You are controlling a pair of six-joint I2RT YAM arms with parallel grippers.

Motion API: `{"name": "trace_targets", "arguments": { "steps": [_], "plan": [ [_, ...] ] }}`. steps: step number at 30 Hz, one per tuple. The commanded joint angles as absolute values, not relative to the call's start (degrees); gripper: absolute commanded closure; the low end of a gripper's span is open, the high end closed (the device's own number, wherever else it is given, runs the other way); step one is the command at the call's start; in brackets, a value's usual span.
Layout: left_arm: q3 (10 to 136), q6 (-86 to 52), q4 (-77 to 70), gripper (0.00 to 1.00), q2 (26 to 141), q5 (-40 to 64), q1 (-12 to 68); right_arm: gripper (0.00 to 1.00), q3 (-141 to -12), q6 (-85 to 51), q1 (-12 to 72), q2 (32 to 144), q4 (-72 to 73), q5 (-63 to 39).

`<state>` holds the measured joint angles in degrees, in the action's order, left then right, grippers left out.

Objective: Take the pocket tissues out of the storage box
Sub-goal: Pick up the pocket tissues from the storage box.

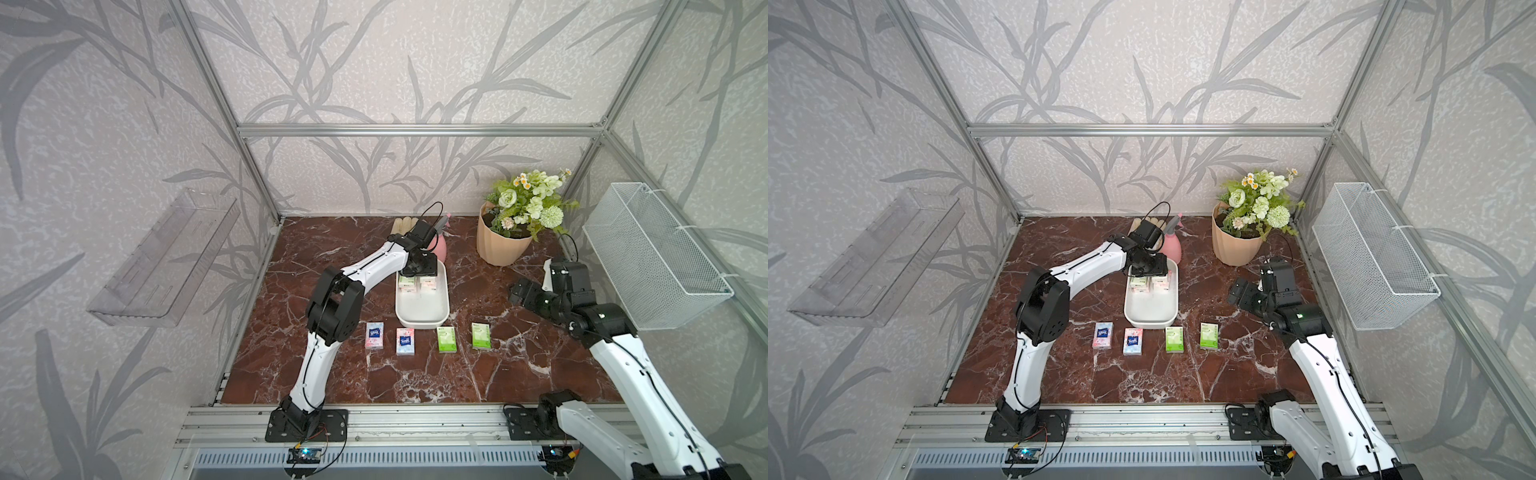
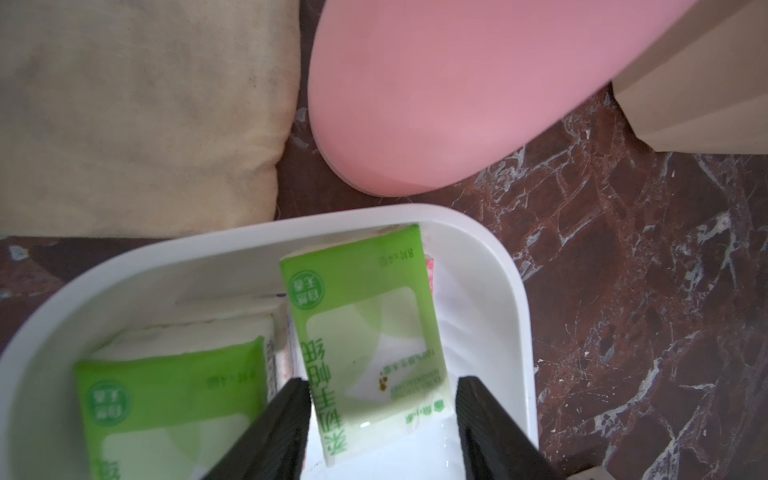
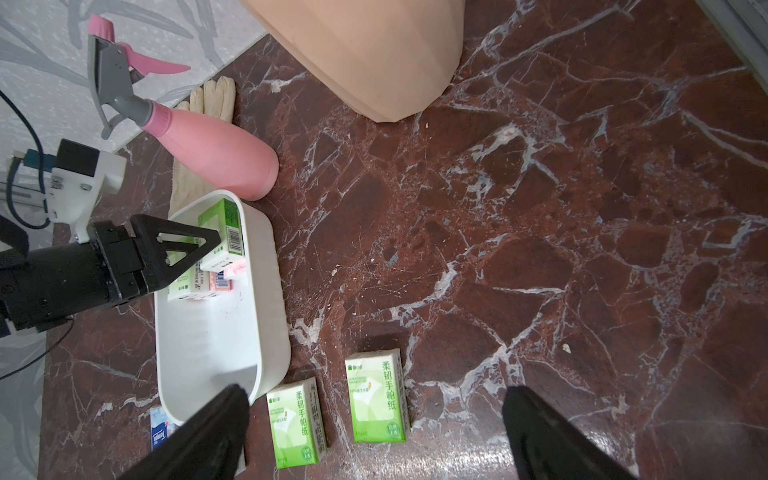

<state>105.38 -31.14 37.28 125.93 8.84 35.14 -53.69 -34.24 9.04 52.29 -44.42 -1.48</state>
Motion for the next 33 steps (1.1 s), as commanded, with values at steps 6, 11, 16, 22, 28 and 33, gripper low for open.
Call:
{"name": "trace_targets", "arguments": {
  "steps": [6,11,16,22,28,33],
  "plan": [
    [108.97,-31.02,40.59,0.35,129.23,6.57,35.16,0.01,-53.26,-34.54,8.88,51.5,-45.03,-1.14],
    [110.62,-30.59,42.03,0.35,130.83,5.54,35.33,0.01,-53.27,-34.64,8.88,51.42,-44.91,-1.16],
    [111.88,-30.1,43.33,0.35,132.13,5.38,35.62,0.01,-53.17,-34.8,8.88,51.39,-44.91,-1.4],
    [112.23,-29.44,43.77,0.41,131.92,4.83,35.86,0.01,-53.09,-34.97,8.88,51.49,-44.75,-1.58],
    [111.42,-28.77,44.43,0.5,129.62,4.73,35.95,0.01,-53.43,-34.82,8.88,51.77,-44.56,-1.77],
    [108.78,-29.28,44.21,0.51,125.02,4.74,36.04,0.01,-53.42,-34.66,8.88,51.94,-44.43,-1.73]
  ]
}}
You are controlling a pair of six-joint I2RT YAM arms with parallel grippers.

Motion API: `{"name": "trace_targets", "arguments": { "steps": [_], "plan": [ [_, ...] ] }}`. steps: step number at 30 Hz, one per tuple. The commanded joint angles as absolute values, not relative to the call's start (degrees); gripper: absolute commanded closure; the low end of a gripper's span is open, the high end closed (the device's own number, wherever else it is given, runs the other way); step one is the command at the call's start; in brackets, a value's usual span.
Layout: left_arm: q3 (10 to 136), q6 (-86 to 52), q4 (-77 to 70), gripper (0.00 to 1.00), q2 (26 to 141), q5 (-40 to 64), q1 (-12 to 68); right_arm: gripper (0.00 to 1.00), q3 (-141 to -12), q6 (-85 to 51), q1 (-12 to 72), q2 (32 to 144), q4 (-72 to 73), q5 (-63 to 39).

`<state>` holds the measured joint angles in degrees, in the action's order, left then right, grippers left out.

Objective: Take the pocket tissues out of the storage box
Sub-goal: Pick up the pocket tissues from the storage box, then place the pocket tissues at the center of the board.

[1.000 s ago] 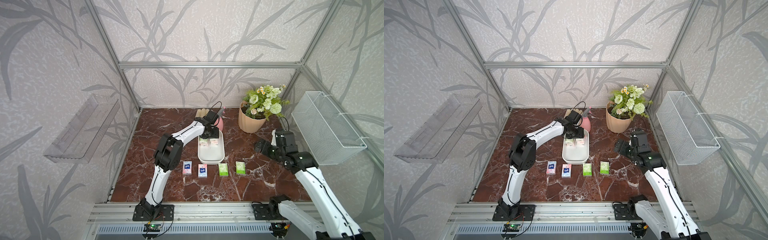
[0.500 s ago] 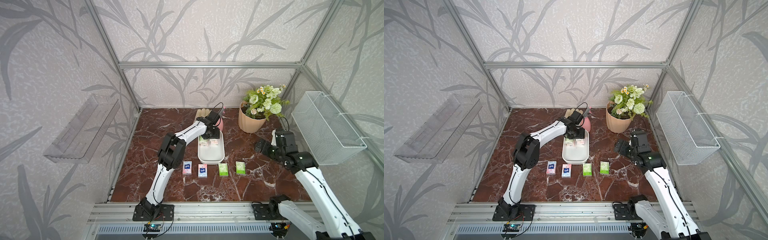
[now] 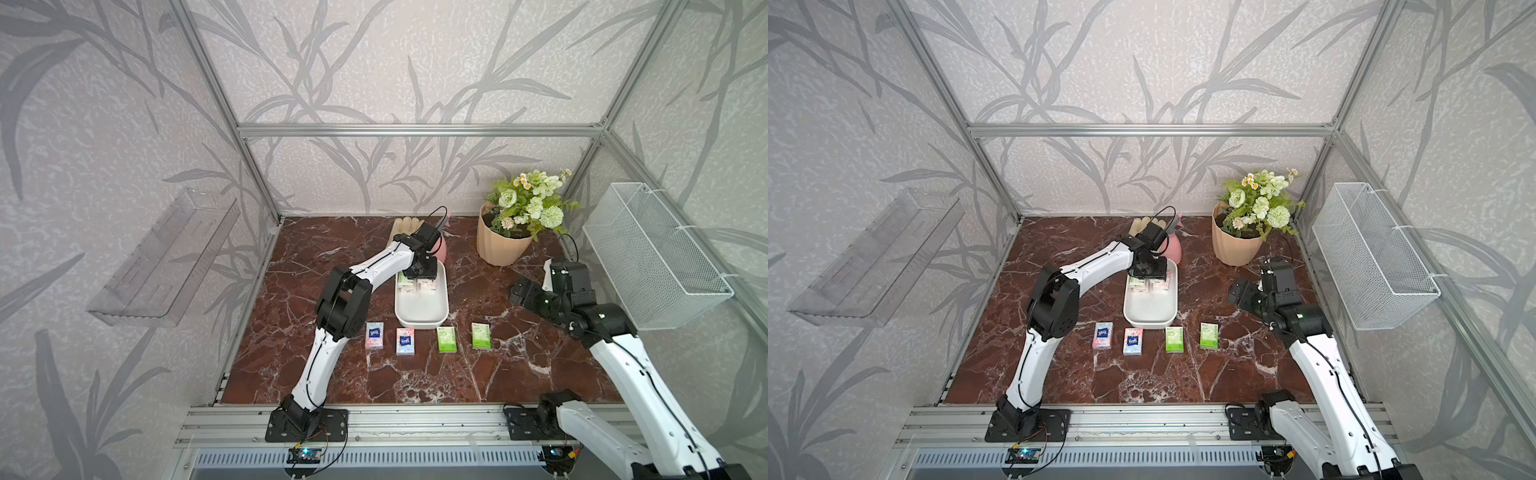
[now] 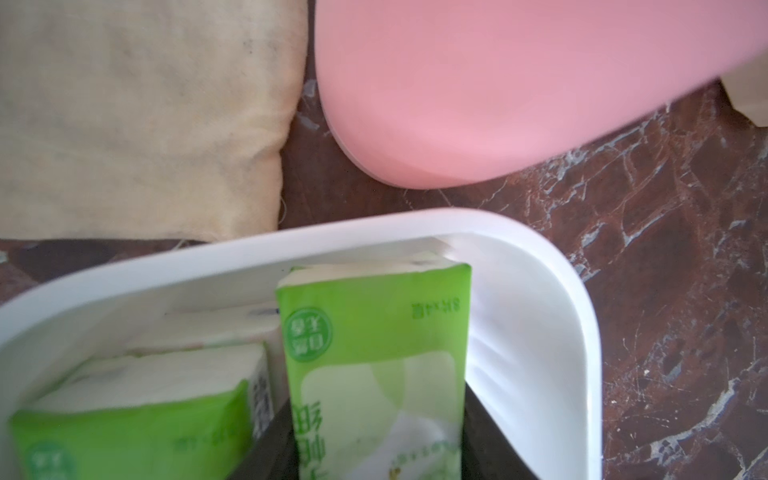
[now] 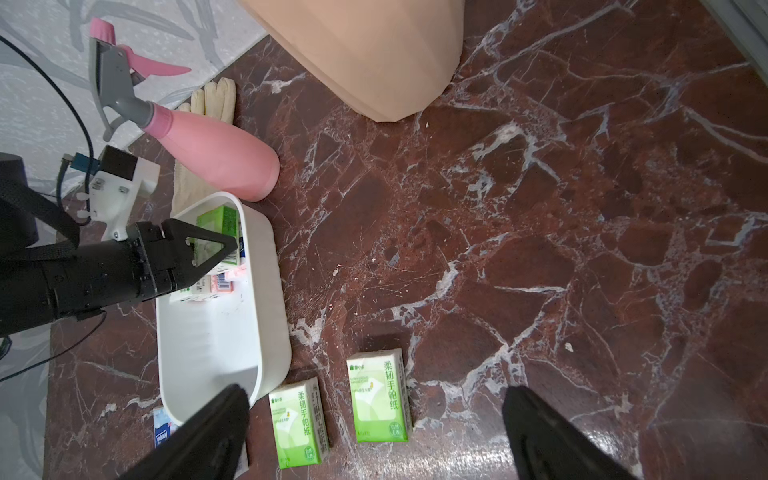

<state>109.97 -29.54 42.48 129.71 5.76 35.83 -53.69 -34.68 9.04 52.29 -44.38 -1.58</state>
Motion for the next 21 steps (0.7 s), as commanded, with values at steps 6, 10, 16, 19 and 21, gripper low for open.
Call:
{"name": "trace_targets", "arguments": {
  "steps": [6,10,16,19,21],
  "plan": [
    [103.75,-30.66,44.12,0.51,118.07,5.55,35.99,0.01,-53.44,-34.38,8.88,51.92,-44.56,-1.74],
    [98.04,-31.18,43.89,0.51,112.05,5.96,35.95,0.01,-53.52,-34.06,8.88,52.04,-44.67,-1.87],
    [87.62,-30.97,45.36,0.51,100.32,4.39,35.94,0.01,-53.94,-33.84,8.88,53.98,-43.56,-2.81],
    [82.48,-30.74,47.74,0.51,94.41,2.78,36.01,0.01,-53.96,-33.84,8.88,55.09,-42.65,-3.17],
    [78.7,-31.17,49.87,0.51,90.2,1.83,36.03,0.01,-53.9,-33.86,8.88,55.71,-42.14,-3.17]
  ]
}}
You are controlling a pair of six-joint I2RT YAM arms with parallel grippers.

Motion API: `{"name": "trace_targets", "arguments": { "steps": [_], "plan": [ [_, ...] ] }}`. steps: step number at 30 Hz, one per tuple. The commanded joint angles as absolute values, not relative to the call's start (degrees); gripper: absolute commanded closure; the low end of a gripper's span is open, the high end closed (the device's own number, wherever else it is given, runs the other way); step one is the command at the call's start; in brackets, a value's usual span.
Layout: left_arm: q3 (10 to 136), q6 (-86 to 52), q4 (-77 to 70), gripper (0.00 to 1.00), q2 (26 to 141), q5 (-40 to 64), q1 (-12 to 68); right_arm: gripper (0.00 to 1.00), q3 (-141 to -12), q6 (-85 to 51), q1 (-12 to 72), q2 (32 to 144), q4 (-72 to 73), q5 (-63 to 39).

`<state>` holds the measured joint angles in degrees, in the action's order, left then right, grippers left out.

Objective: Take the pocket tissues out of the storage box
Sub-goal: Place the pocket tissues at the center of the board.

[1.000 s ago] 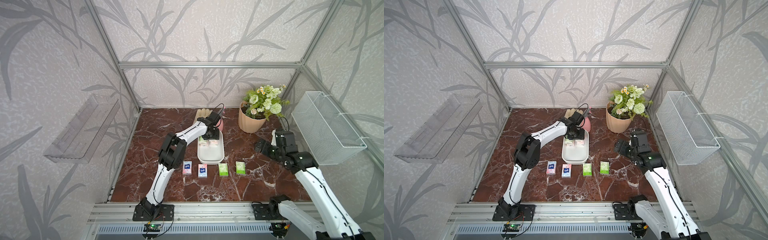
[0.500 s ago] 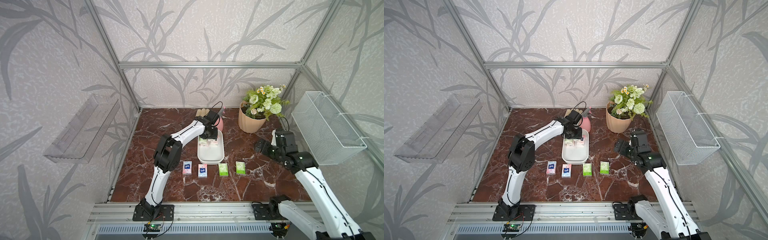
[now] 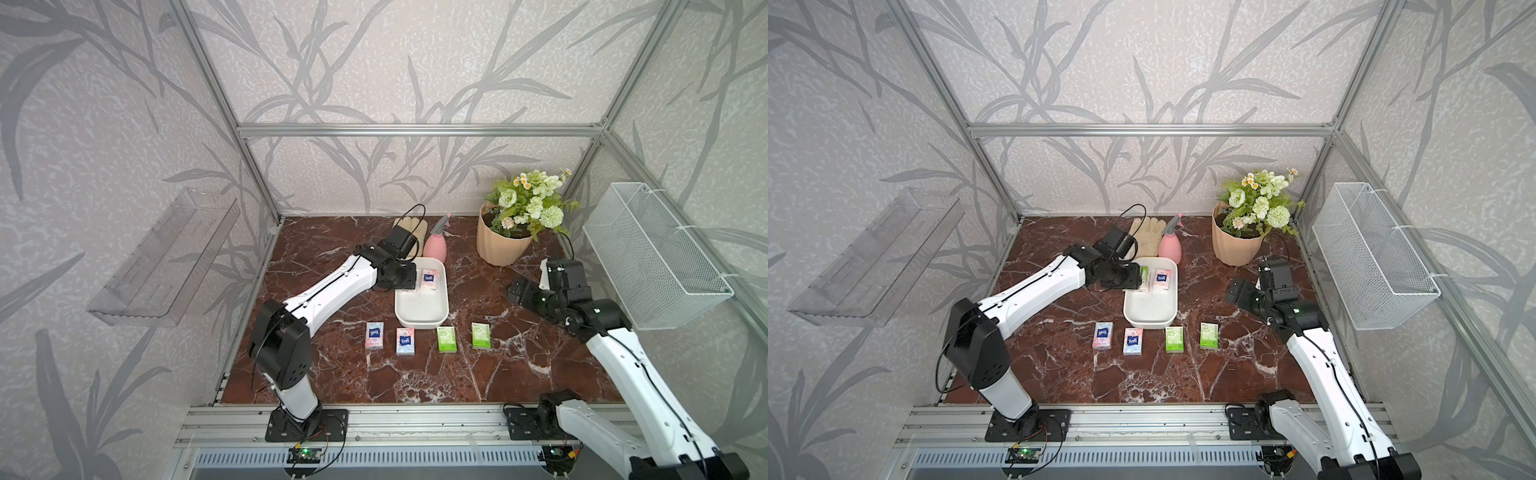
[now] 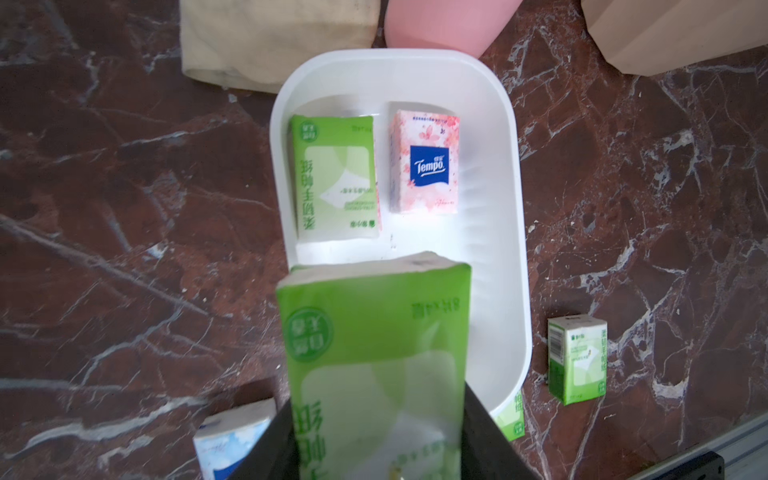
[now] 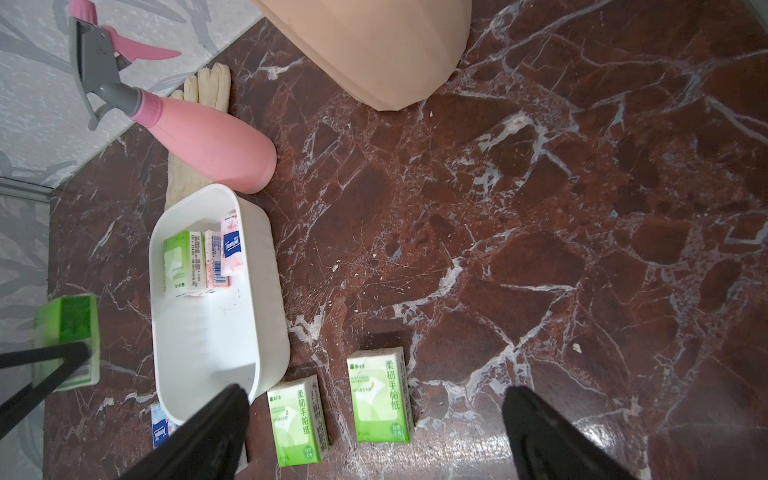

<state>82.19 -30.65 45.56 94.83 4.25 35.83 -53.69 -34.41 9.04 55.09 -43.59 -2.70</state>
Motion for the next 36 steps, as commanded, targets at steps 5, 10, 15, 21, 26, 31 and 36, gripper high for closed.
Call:
{"name": "trace_targets", "arguments": {
  "steps": [5,10,15,21,26,31,36],
  "plan": [
    [69.82,-32.02,54.57,0.51,79.86,1.59,36.21,0.01,-53.61,-33.93,8.88,56.92,-40.87,-3.34],
    [63.02,-33.19,59.8,0.51,70.6,2.09,36.72,0.01,-54.33,-33.54,8.88,59.0,-40.5,-4.05],
    [58.05,-34.21,62.79,0.51,65.26,4.97,37.55,0.01,-55.46,-32.78,8.88,60.47,-40.71,-4.12],
    [50.61,-37.06,61.26,0.52,62.39,7.87,40.81,0.01,-55.37,-33.22,8.9,60.69,-40.17,-4.03],
    [45.09,-39.24,55.8,0.52,62.96,10.51,43.32,0.01,-55.55,-33.4,8.89,61.08,-39.97,-3.82],
    [39.73,-41.84,50.39,0.51,63.01,12.91,43.69,0.01,-55.85,-33.49,8.88,61.0,-40.28,-3.65],
    [38.23,-42.8,48.87,0.5,62.39,12.83,43.27,0.01,-56.31,-33.42,8.96,60.54,-41.04,-3.15]
  ]
}}
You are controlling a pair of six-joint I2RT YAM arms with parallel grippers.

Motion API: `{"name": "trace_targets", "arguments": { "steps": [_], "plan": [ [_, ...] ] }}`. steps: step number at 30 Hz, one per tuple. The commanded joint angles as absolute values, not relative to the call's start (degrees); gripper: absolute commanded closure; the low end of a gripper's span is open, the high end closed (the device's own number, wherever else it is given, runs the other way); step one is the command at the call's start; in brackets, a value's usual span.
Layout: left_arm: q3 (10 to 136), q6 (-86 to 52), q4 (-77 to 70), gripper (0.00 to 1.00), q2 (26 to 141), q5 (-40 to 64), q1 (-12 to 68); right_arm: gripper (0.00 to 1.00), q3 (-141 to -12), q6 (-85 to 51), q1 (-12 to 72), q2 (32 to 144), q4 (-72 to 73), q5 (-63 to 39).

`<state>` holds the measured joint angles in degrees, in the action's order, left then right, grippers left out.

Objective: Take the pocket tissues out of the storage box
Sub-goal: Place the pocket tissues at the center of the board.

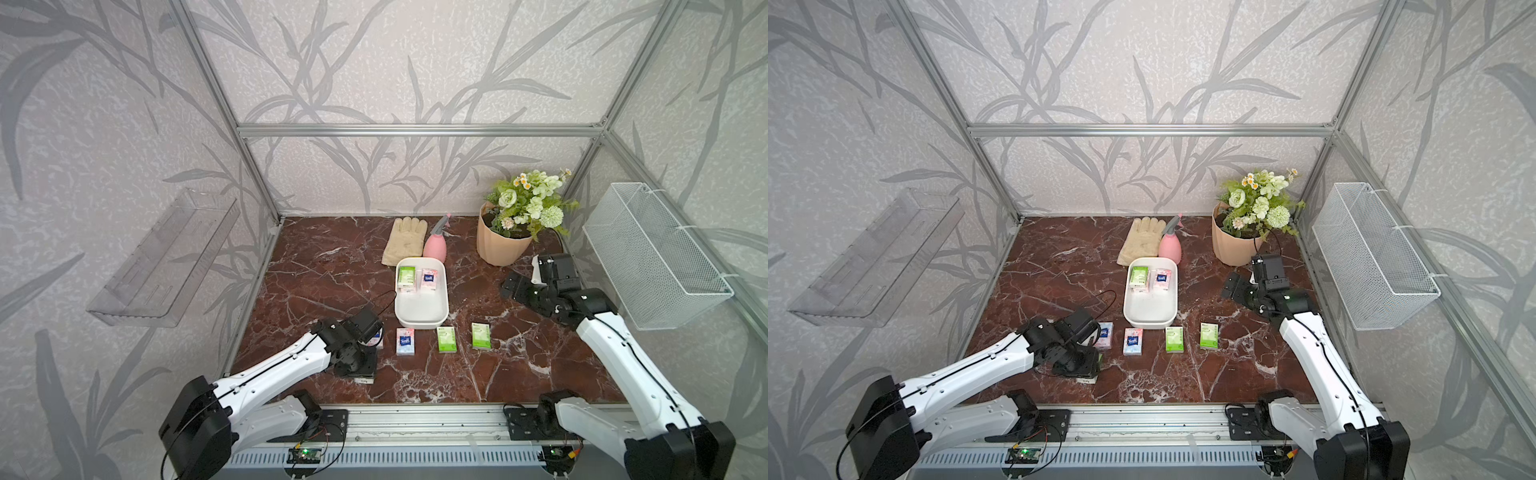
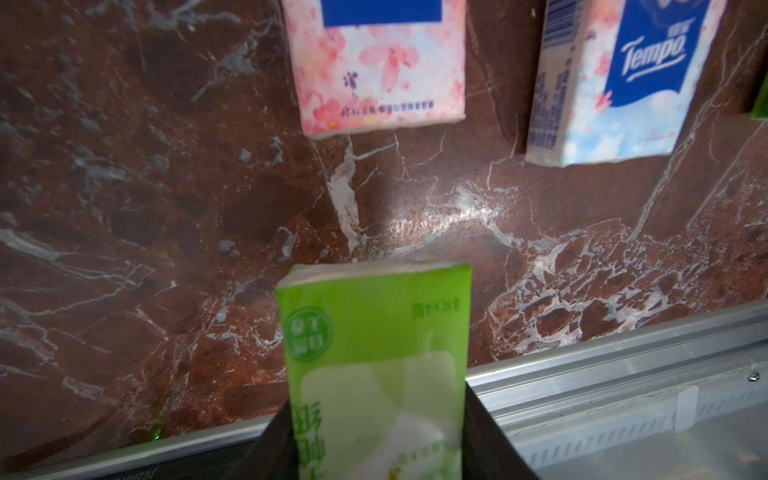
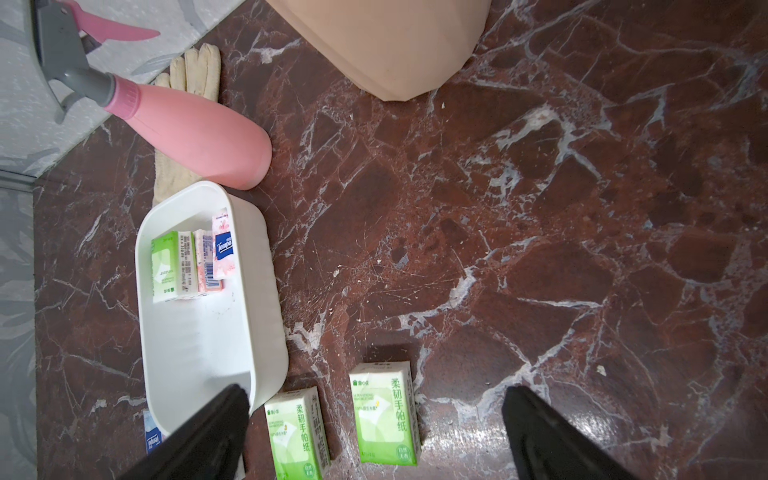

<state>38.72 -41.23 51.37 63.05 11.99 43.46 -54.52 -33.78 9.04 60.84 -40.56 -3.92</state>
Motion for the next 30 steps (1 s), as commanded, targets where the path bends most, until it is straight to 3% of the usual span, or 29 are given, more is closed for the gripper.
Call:
{"name": "trace_targets", "arguments": {
  "steps": [1,13,18,30],
  "plan": [
    [38.32,-42.6,48.87,0.5,62.81,13.12,43.16,0.01,-56.46,-33.32,8.88,60.63,-41.22,-3.08],
    [36.2,-41.22,44.37,0.48,70.08,13.92,43.12,0.01,-57.48,-32.87,8.9,60.32,-43.26,-2.73],
    [35.51,-41.22,44.83,0.32,69.46,13.01,43.12,0.01,-57.49,-32.61,8.88,59.77,-44.16,-2.17],
    [44.72,-40.86,54.31,0.13,64.48,6.69,42.73,0.01,-56.87,-33.22,8.88,58.85,-44.3,-1.44]
  ]
}}
